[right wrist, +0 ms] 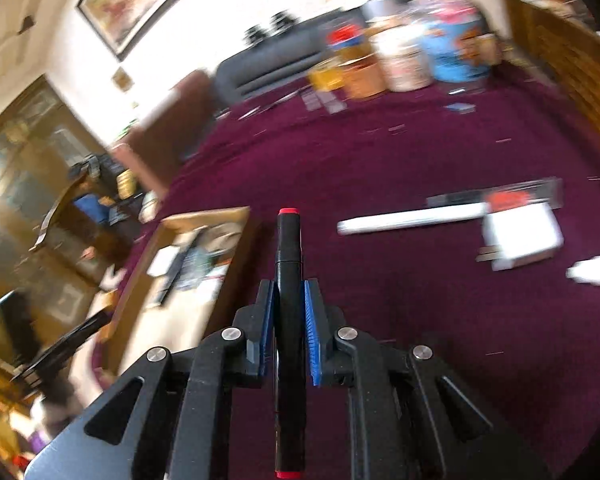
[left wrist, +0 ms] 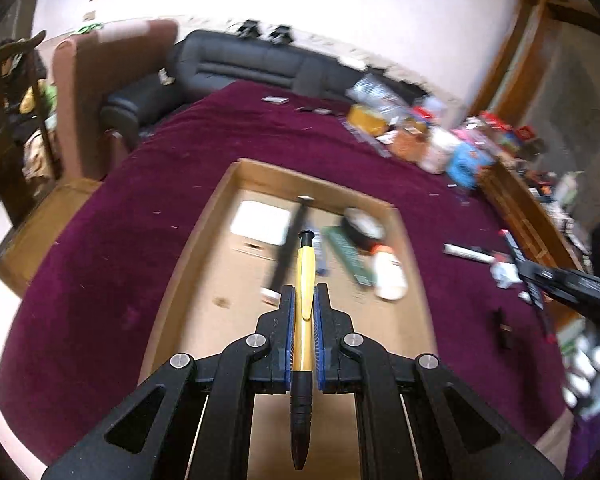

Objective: Organize rigid objects
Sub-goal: 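Carry knife to the box with left tool while right tool carries marker, then open left tool to drop knife in box while right tool releases marker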

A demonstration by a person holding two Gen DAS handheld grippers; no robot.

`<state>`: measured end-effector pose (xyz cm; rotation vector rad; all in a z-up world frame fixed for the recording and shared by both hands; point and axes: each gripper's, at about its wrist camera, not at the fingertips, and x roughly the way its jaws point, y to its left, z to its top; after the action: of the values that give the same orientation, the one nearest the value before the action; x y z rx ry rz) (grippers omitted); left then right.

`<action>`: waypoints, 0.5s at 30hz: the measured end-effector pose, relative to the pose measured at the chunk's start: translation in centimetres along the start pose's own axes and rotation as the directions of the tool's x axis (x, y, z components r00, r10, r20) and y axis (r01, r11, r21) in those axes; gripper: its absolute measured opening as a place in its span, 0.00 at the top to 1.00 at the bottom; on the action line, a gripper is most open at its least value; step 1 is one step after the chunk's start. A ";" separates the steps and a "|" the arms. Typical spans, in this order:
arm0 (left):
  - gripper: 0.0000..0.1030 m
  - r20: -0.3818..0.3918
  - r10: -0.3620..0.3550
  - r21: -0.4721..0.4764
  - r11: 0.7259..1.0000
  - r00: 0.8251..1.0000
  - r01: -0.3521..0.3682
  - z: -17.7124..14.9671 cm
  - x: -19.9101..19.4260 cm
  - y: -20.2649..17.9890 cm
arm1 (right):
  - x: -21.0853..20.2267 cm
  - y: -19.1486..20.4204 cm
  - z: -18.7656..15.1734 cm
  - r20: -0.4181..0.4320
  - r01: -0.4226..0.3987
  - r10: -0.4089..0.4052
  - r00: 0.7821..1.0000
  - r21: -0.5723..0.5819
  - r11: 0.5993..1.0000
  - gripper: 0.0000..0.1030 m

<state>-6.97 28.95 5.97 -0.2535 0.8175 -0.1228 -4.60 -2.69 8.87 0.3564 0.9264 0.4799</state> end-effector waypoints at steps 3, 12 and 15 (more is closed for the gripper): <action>0.94 -0.046 0.038 -0.026 0.999 0.998 -0.040 0.9 1.9 1.4 | 3.5 3.2 -0.3 -0.073 -0.064 0.062 0.995 -0.021 0.998 0.88; 0.94 -0.194 0.098 -0.045 0.993 0.976 -0.109 2.1 7.6 2.7 | 12.7 9.5 -2.0 -0.260 -0.124 0.105 0.960 -0.057 0.991 0.88; 0.88 -0.177 0.089 -0.091 0.990 0.980 -0.106 2.5 7.3 3.3 | 15.6 10.3 -2.2 -0.318 -0.100 0.079 0.945 -0.052 0.994 0.88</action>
<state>-0.14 31.06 1.54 -0.2994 1.0082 -0.0111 -0.93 14.48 2.17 0.2650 1.2049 0.6634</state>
